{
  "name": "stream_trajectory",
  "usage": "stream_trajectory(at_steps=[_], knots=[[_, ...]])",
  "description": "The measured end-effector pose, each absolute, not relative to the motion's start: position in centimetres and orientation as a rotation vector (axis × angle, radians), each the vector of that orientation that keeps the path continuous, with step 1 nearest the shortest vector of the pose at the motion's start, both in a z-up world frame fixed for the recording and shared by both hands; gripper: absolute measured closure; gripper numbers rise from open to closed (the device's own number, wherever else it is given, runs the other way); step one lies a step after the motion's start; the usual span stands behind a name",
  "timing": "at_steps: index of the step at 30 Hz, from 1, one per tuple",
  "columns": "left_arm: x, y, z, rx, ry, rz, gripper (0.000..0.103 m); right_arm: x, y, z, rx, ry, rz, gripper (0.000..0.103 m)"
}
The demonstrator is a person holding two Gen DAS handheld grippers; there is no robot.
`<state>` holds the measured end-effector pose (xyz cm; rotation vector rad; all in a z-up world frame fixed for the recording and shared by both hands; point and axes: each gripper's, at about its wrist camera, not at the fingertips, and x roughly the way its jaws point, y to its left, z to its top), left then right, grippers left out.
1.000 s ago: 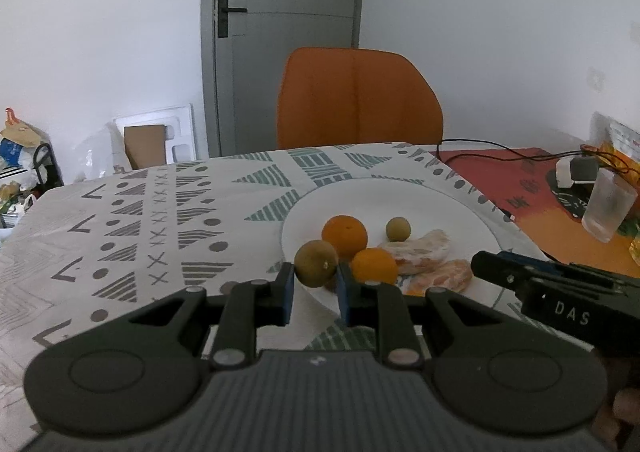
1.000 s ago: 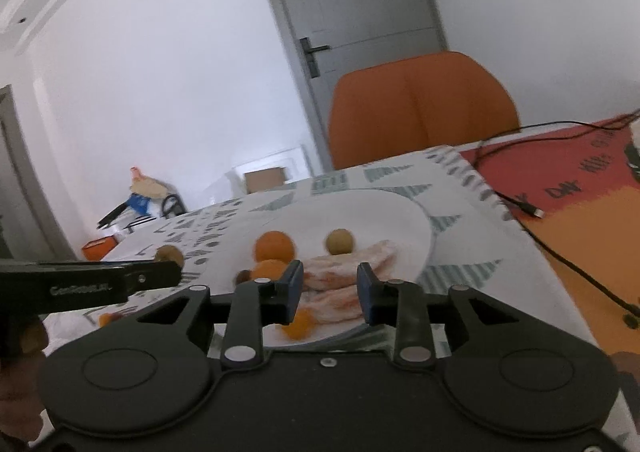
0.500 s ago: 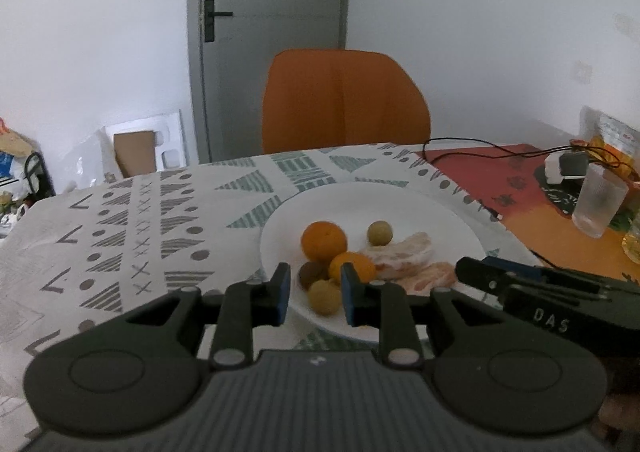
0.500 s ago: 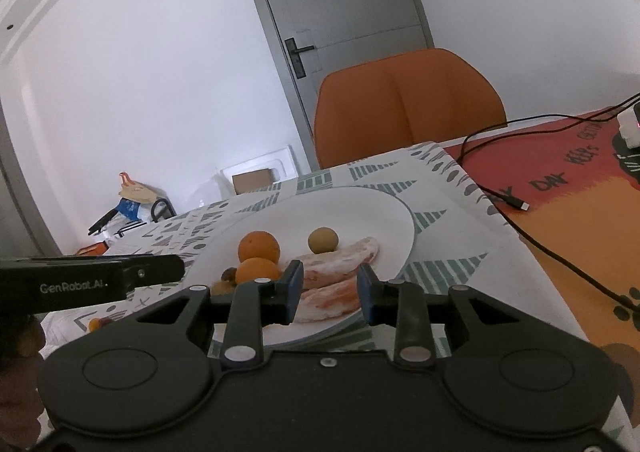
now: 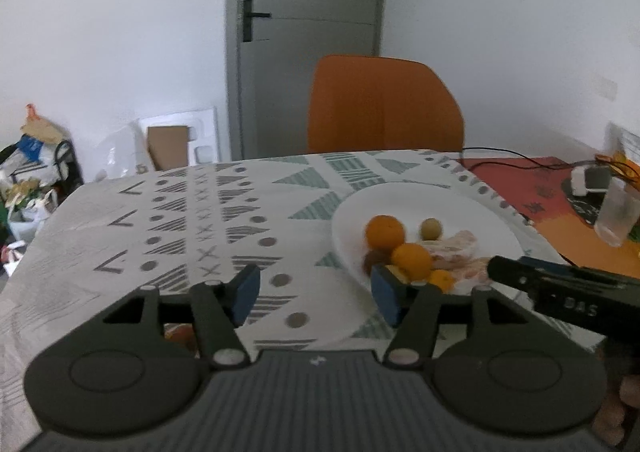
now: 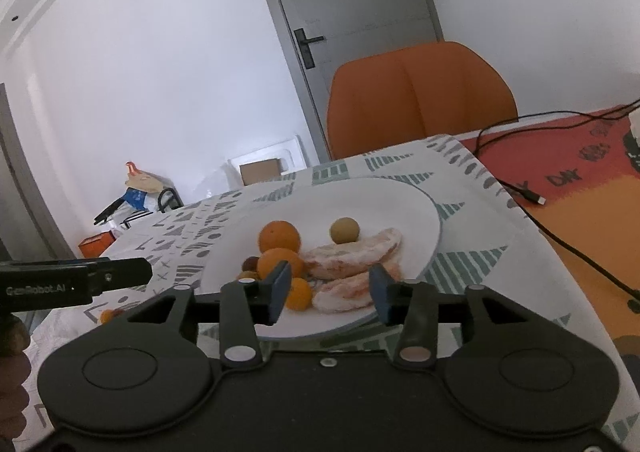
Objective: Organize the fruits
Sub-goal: 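Lower the kiwi onto the plate and open the left gripper, then move the left gripper back and grasp the small tangerine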
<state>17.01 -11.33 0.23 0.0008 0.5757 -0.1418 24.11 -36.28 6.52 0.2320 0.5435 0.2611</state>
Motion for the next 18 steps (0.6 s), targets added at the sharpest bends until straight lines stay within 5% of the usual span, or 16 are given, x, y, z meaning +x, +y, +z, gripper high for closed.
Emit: stream_trajectory(at_steps=[5,14,18], knots=[[16.6,-9.5,0.3,-0.021,0.568,-0.089,0.026,23.8,-35.0,7.0,0.208,0.544,0.287,0.046],[16.1,-7.0,-0.1,-0.051,0.575,-0.048,0.024,23.4,-32.6,7.8,0.173,0.533,0.33,0.026],[15.9,-5.8,-0.5,-0.071,0.576,-0.029,0.024,23.3,-31.7,8.0,0.165,0.533,0.353,0.01]])
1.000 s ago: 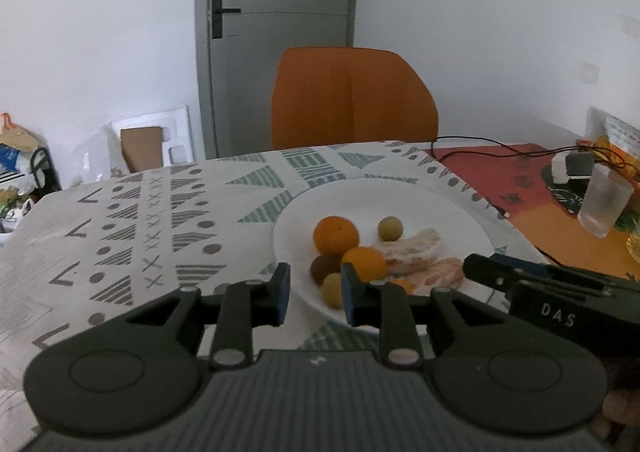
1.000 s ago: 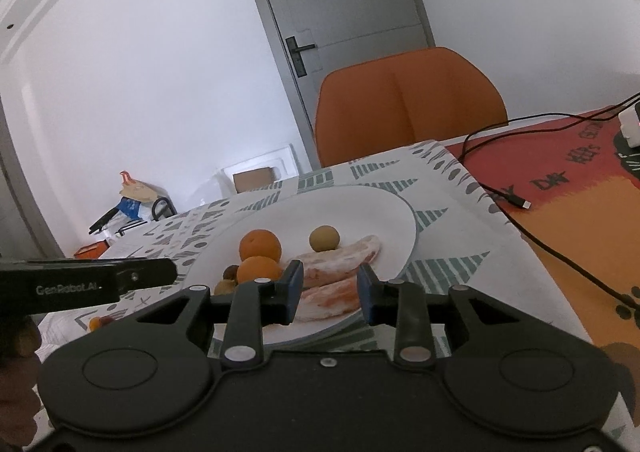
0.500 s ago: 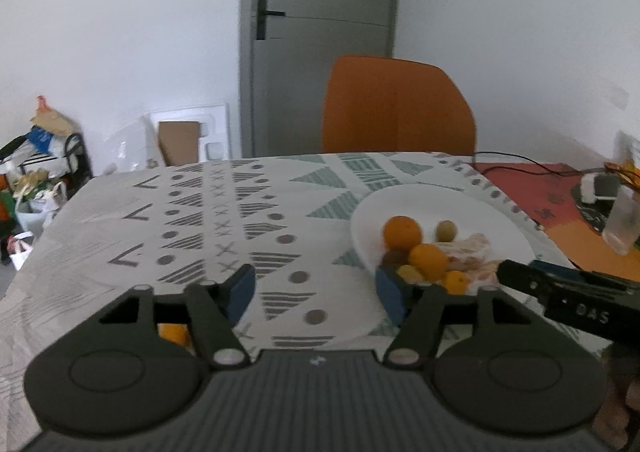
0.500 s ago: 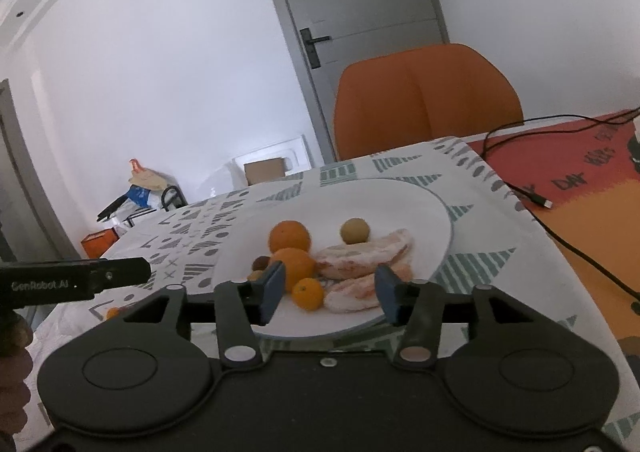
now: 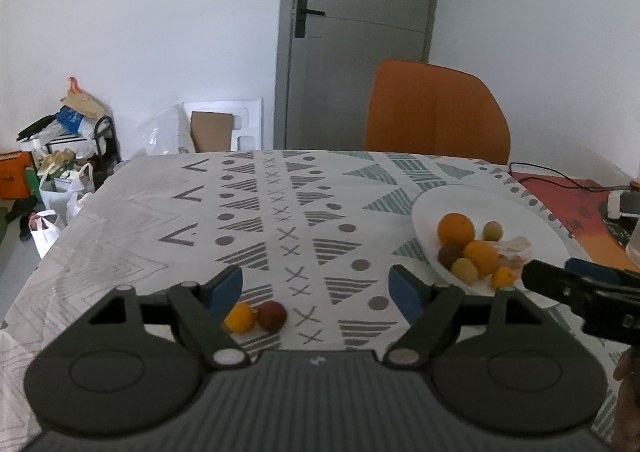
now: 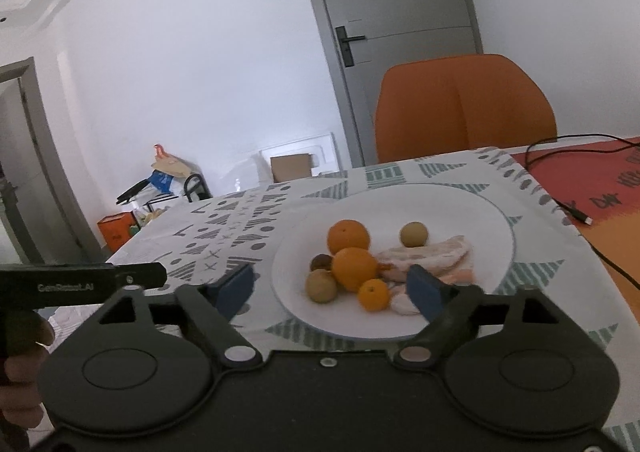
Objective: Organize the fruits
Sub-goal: 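Move the left gripper back and grasp the small tangerine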
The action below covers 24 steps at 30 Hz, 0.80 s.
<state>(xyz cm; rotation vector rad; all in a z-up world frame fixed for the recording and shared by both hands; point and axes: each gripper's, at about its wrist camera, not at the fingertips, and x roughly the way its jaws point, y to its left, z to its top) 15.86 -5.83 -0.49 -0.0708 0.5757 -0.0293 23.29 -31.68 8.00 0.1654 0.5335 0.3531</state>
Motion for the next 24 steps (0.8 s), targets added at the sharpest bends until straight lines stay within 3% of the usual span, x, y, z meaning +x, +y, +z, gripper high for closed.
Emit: stream_trajectory(at_steps=[15,19,24], knots=[[15.9,-1.6,-2.8,-0.139,0.608,0.016,0.025,23.5,-28.0,7.9,0.115,0.554,0.408,0.003],[16.1,-0.7,-3.3,-0.171,0.614,0.01,0.031,23.5,-27.1,8.1,0.09,0.553,0.419,0.003],[16.6,0.1,-3.9,-0.203,0.627,0.005,0.05,23.7,-26.1,8.0,0.07,0.564,0.421,0.003]])
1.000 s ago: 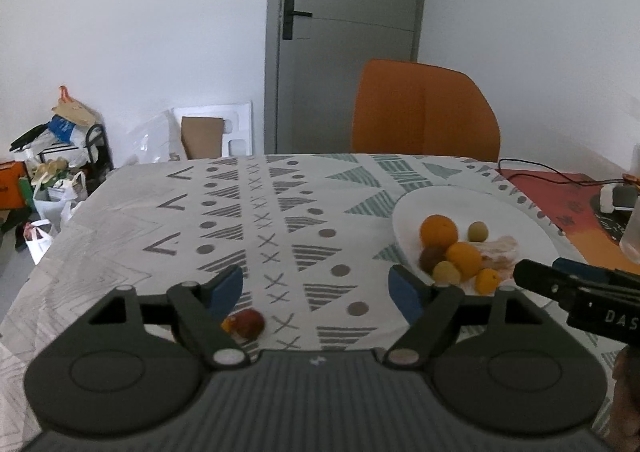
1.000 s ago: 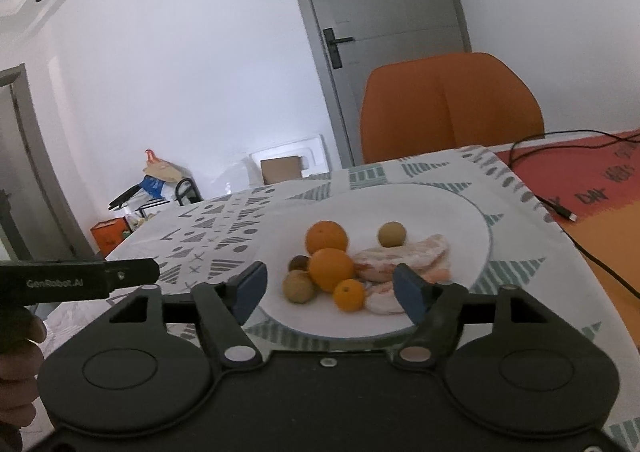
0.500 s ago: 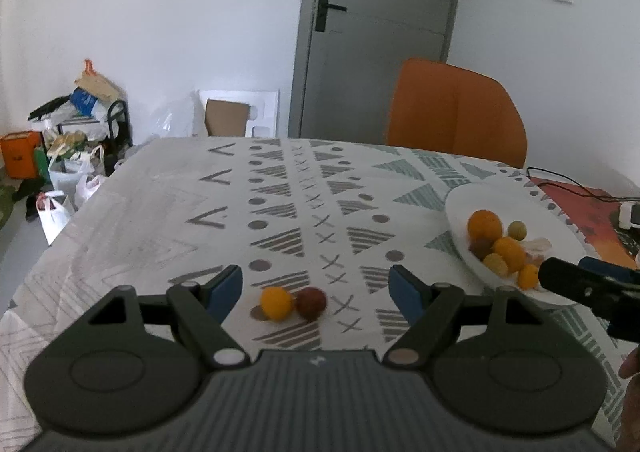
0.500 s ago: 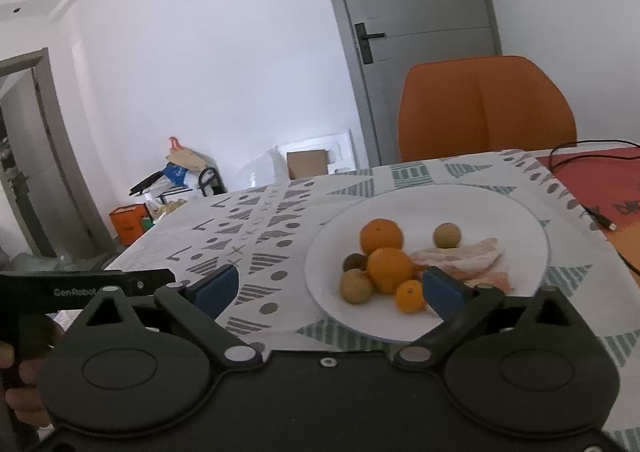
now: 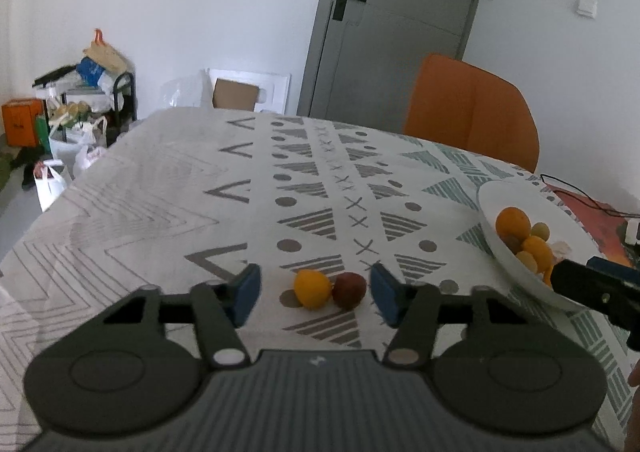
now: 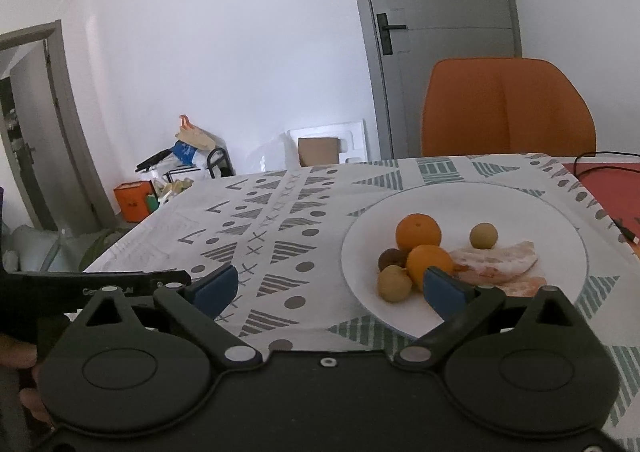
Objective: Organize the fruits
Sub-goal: 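Move the left gripper back and grasp the small tangerine, then grasp the red plum with the right gripper while the left holds the tangerine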
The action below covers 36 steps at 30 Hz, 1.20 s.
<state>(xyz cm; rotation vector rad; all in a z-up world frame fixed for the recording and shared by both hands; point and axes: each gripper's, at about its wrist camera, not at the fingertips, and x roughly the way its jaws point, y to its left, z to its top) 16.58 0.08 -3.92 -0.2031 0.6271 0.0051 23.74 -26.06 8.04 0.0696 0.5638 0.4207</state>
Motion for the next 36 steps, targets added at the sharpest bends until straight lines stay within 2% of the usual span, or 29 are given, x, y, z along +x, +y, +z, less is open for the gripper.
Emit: stream_trajectory(at_steps=[5,14,17,33,36], knots=[[17.0,0.5,-4.6,-0.226,0.633,0.0,0.065,24.1,-24.8,8.0,0.043,0.577,0.43,0.005],[17.4,1.9,-5.2,-0.281,0.627,-0.013,0.072,24.6,-22.1,7.9,0.0,0.597,0.474,0.014],[17.5,2.2,-5.7,-0.286,0.643,-0.017,0.082,24.9,-21.1,7.8,-0.015,0.604,0.49,0.015],[15.8,5.8,-5.1,-0.336,0.634,0.042,0.083,25.6,-16.4,6.5,-0.065,0.666,0.572,0.027],[15.4,6.6,-5.0,-0.347,0.629,0.058,0.083,25.7,-15.6,6.3,-0.076,0.675,0.588,0.032]])
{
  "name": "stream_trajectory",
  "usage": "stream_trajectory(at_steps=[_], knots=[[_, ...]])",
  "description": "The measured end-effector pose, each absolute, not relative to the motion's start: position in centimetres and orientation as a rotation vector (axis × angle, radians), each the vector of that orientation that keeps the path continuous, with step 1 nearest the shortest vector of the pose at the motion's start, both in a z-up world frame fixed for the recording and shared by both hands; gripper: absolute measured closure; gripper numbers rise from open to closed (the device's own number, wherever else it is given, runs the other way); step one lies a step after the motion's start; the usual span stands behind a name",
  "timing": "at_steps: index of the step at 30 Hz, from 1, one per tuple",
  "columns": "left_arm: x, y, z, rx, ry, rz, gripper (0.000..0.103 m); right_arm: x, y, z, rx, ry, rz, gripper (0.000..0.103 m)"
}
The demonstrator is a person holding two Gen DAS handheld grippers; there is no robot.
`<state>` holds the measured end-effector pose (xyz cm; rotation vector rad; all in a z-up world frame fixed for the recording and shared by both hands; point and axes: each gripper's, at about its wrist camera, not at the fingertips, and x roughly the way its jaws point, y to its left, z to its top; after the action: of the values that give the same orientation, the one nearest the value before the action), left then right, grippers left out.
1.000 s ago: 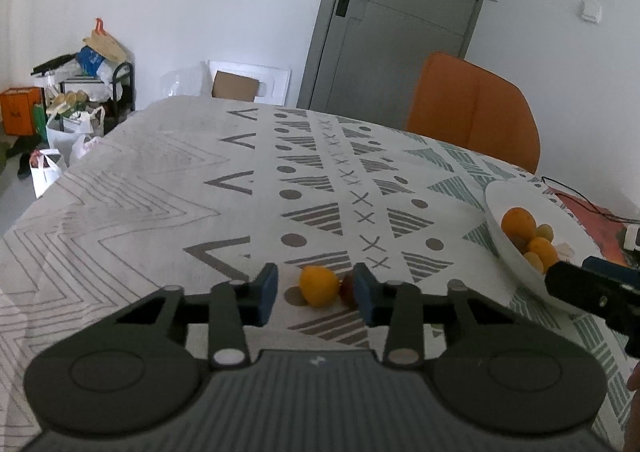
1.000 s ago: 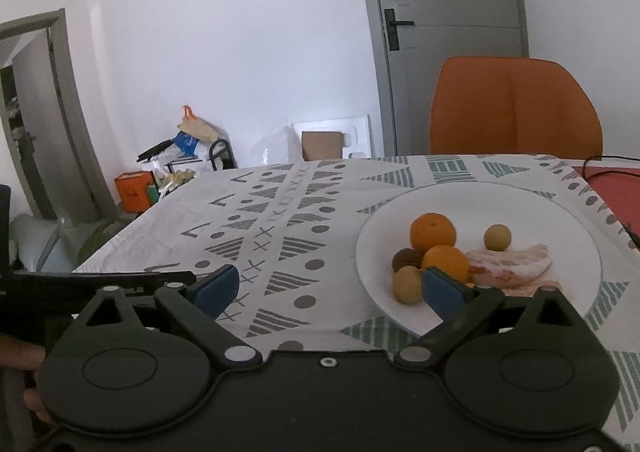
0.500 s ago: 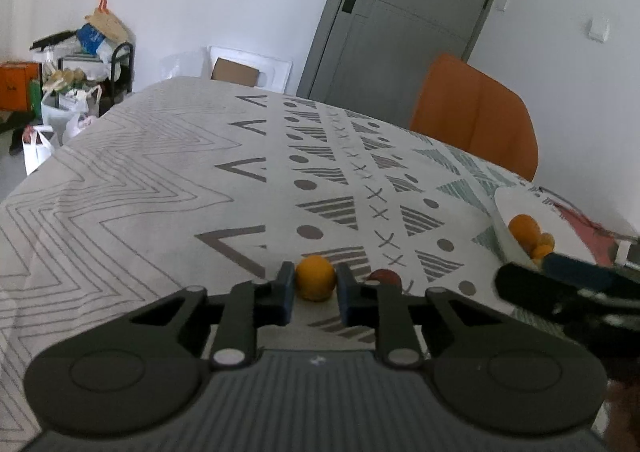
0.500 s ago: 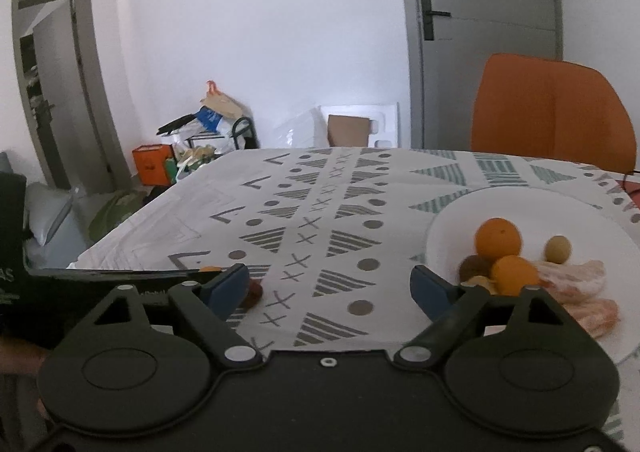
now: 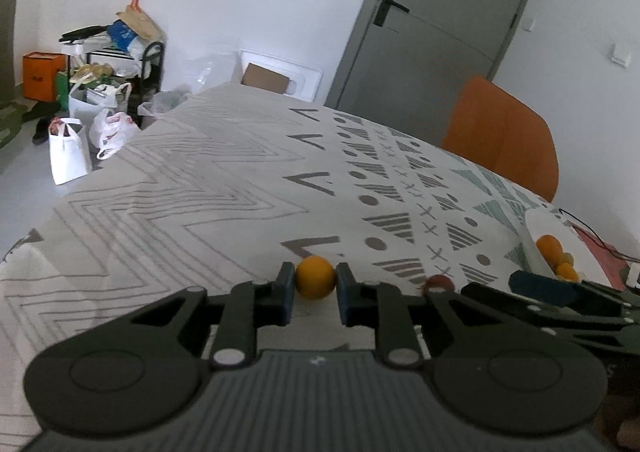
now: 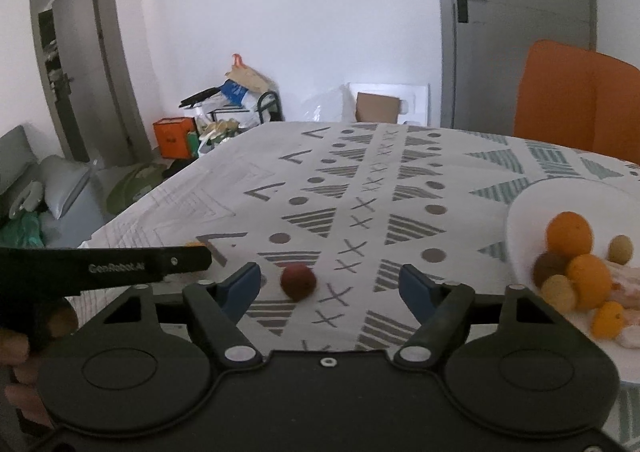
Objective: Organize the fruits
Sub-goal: 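Grasp the red plum with the right gripper while the left holds the tangerine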
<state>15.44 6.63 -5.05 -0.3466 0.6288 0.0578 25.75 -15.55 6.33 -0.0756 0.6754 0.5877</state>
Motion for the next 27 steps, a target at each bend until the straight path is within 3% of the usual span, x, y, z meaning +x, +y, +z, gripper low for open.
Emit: stream_trajectory(at_steps=[9,12,27], knots=[[14.6,8.6,-4.7,-0.369,0.611,0.097,0.083,26.7,-13.2,5.3,-0.107,0.707,0.624,0.051],[14.4,9.1,-4.5,-0.379,0.6,0.107,0.083,26.9,-12.4,4.5,-0.141,0.725,0.613,0.081],[14.4,7.6,-2.5,-0.31,0.587,0.111,0.083,25.7,-15.5,7.8,-0.088,0.617,0.58,0.081]])
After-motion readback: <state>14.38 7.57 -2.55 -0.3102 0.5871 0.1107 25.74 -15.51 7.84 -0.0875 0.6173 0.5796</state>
